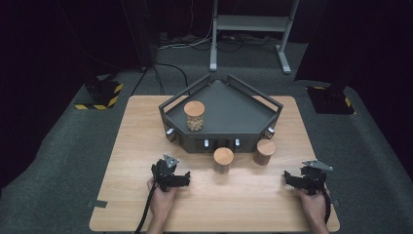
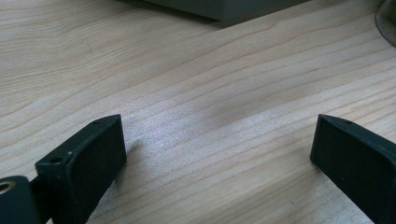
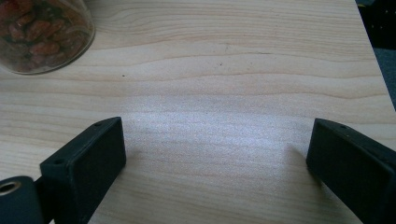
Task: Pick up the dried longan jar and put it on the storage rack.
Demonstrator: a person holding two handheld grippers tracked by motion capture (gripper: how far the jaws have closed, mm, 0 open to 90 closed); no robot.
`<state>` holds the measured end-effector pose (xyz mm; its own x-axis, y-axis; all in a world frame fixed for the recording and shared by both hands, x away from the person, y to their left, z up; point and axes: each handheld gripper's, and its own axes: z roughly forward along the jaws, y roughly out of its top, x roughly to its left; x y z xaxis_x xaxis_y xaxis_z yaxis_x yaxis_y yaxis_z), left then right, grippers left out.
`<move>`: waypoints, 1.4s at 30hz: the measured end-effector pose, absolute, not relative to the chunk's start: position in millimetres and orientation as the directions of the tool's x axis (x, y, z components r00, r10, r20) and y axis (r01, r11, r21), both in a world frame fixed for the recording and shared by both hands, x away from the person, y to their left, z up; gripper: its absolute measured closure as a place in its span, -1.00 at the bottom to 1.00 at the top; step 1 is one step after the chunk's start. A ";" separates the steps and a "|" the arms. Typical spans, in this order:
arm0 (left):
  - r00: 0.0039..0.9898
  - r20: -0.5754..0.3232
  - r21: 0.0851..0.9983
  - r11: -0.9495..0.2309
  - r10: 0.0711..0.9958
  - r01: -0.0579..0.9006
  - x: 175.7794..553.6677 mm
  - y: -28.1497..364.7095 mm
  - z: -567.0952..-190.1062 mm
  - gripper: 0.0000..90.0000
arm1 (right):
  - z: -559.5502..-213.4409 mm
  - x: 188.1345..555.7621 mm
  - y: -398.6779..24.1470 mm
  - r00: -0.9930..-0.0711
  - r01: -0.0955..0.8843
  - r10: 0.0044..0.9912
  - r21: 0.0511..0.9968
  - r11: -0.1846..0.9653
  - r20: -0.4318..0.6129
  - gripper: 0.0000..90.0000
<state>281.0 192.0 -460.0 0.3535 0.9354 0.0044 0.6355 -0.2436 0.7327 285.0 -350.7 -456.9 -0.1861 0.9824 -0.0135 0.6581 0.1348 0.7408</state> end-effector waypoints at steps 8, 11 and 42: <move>0.354 0.004 0.733 -0.244 0.935 0.636 281.0 192.0 -460.0 -0.93 | -457.4 281.3 -348.1 -0.198 0.653 0.980 0.745 0.137 -0.007 -0.91; 0.354 0.004 0.733 -0.244 0.935 0.636 281.0 192.0 -460.0 -0.93 | -457.7 277.6 -342.2 -0.222 0.644 0.975 0.749 0.157 -0.013 -0.91; 0.354 0.004 0.733 -0.244 0.935 0.636 281.0 192.0 -460.0 -0.93 | -437.7 269.0 -289.4 -0.520 0.554 0.854 0.769 0.320 0.019 -0.88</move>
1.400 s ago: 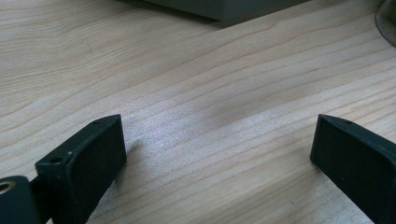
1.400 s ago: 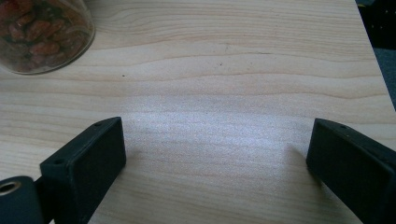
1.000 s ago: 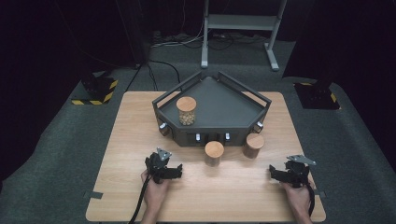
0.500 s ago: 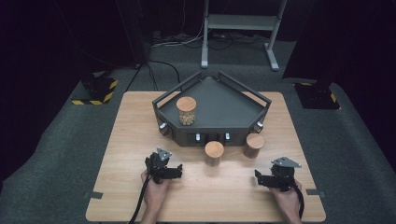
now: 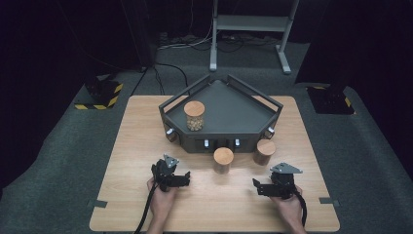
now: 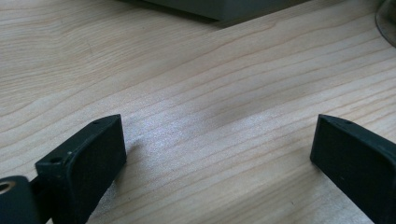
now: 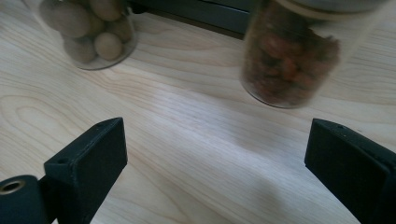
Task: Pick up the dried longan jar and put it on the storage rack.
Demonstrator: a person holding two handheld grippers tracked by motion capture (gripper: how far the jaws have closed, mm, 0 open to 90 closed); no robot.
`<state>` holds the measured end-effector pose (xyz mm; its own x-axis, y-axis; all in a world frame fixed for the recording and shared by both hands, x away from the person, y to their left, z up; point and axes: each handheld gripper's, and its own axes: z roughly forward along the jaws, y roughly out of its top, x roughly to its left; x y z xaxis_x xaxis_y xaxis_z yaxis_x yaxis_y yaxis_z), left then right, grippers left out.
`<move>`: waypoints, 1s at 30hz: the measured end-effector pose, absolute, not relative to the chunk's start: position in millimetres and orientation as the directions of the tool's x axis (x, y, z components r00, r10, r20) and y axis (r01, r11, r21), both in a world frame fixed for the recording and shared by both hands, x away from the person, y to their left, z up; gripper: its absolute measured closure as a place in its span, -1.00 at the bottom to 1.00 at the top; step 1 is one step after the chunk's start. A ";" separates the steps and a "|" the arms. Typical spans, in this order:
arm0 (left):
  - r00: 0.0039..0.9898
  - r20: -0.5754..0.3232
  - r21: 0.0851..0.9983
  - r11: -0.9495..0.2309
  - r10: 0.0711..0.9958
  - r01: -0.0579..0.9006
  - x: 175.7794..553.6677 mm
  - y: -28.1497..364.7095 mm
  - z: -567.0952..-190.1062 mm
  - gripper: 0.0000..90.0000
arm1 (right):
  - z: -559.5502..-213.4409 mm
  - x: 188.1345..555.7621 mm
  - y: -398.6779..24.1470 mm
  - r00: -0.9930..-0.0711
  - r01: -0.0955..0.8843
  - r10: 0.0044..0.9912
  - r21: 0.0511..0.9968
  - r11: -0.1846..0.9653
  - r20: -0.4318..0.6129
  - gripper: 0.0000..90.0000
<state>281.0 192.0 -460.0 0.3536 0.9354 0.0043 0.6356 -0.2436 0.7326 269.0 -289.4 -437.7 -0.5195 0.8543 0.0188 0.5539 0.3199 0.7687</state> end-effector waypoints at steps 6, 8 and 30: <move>0.353 0.004 0.733 -0.243 0.935 0.636 281.0 192.0 -460.0 -0.93 | -435.4 273.5 -277.8 -0.556 0.544 0.831 0.768 0.339 0.027 -0.87; 0.354 0.004 0.733 -0.244 0.935 0.636 281.0 192.0 -460.0 -0.93 | -434.5 274.4 -273.0 -0.566 0.539 0.824 0.768 0.346 0.026 -0.87; 0.354 0.004 0.733 -0.243 0.935 0.636 281.0 192.0 -460.0 -0.93 | -431.7 300.2 -223.0 -0.619 0.537 0.780 0.775 0.334 0.093 -0.85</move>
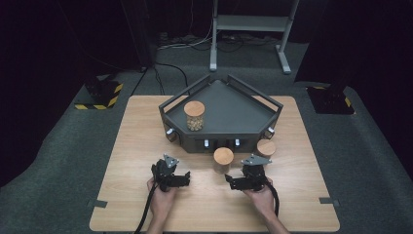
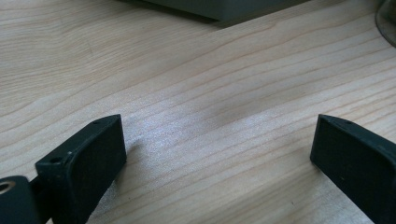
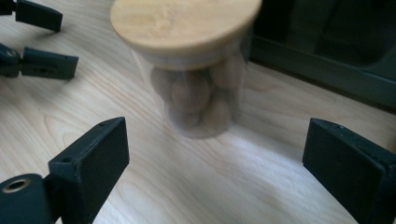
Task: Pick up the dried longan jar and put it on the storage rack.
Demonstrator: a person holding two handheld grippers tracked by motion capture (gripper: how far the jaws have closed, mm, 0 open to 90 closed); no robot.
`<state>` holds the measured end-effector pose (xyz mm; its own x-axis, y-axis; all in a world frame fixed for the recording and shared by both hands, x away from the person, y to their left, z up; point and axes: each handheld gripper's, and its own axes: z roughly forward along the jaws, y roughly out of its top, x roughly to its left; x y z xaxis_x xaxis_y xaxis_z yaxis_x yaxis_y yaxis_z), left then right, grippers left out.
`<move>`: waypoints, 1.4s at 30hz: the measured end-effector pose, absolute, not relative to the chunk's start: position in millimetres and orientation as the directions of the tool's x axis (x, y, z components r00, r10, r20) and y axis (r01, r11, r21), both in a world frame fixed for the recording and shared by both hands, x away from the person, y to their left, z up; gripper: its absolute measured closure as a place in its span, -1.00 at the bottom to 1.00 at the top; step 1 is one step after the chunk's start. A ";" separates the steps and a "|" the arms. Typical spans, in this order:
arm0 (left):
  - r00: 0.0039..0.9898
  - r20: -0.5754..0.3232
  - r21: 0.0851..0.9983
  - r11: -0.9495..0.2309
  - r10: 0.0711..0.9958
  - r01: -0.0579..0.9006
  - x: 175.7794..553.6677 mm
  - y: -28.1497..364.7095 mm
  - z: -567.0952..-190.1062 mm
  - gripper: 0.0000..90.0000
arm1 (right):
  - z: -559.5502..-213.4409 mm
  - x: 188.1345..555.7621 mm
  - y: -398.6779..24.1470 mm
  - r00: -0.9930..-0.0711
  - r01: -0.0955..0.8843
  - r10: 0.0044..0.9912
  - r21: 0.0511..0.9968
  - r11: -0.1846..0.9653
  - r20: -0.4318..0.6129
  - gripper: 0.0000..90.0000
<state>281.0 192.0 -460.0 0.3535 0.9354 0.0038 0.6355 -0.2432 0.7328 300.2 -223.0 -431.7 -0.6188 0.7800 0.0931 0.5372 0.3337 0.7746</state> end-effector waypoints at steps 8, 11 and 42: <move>0.354 0.004 0.733 -0.243 0.935 0.635 281.0 192.1 -460.0 -0.93 | -428.8 306.1 -203.3 -0.623 0.526 0.778 0.780 0.340 0.081 -0.80; 0.354 0.004 0.733 -0.243 0.935 0.635 281.0 192.1 -460.0 -0.93 | -428.3 307.8 -196.0 -0.618 0.526 0.782 0.779 0.340 0.076 -0.77; 0.354 0.004 0.733 -0.243 0.935 0.635 280.9 192.0 -460.1 -0.93 | -435.4 305.0 -166.0 -0.573 0.469 0.819 0.814 0.343 -0.015 -0.44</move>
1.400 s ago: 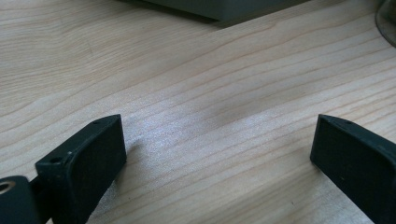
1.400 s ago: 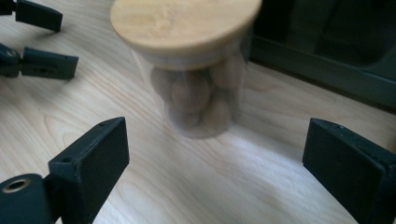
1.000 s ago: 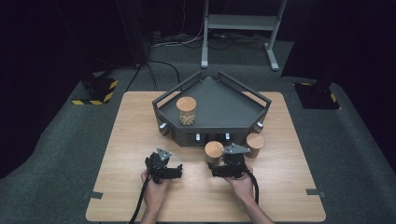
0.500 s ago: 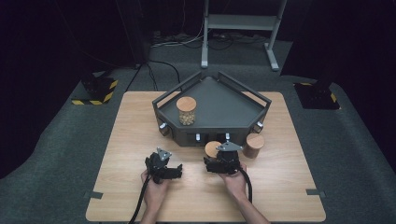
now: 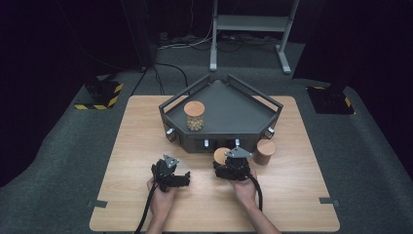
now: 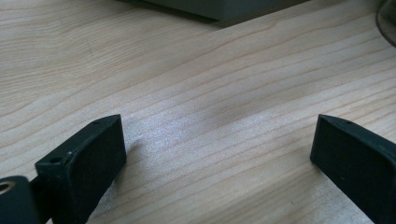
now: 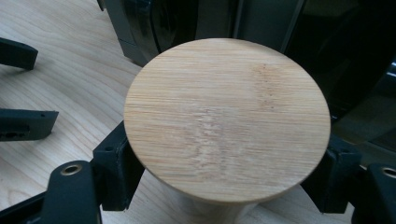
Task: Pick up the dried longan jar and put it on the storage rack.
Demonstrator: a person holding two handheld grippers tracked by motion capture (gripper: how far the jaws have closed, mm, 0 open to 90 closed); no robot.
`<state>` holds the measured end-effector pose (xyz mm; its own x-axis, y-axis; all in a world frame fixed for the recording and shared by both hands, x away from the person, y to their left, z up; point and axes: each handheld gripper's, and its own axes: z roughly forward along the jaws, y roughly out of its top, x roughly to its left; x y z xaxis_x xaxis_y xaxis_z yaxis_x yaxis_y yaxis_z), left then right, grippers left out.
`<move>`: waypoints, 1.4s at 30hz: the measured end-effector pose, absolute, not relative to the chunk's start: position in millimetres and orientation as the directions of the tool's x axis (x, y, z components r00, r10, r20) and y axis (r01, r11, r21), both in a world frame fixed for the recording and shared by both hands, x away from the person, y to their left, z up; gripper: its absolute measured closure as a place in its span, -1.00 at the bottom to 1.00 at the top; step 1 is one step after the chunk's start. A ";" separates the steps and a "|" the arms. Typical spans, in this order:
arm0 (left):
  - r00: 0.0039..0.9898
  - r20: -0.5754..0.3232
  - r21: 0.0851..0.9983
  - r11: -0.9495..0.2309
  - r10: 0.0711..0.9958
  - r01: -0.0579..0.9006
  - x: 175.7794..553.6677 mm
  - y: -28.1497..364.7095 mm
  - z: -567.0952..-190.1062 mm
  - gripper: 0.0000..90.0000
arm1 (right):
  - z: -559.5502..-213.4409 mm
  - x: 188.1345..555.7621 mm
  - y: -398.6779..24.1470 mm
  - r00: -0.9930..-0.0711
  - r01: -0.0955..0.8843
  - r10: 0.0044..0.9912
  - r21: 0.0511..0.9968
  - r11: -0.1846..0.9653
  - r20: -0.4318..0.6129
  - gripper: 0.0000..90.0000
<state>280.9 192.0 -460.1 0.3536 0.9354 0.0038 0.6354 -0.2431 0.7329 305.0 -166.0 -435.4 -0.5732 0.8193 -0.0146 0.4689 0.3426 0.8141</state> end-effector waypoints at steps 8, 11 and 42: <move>0.354 0.004 0.733 -0.244 0.935 0.636 281.0 192.0 -460.0 -0.93 | -431.9 306.3 -174.5 -0.584 0.473 0.811 0.818 0.327 0.014 -0.44; 0.354 0.004 0.733 -0.244 0.935 0.635 281.0 192.1 -460.0 -0.93 | -427.6 305.0 -176.8 -0.600 0.456 0.800 0.822 0.341 0.001 -0.44; 0.354 0.003 0.733 -0.243 0.935 0.635 281.0 192.1 -460.1 -0.93 | -359.4 310.5 -204.8 -0.708 0.382 0.706 0.848 0.367 0.013 -0.44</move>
<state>281.0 192.1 -460.1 0.3538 0.9353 0.0031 0.6353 -0.2427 0.7332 310.5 -204.8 -359.4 -0.7078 0.7063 0.0131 0.3820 0.3671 0.8481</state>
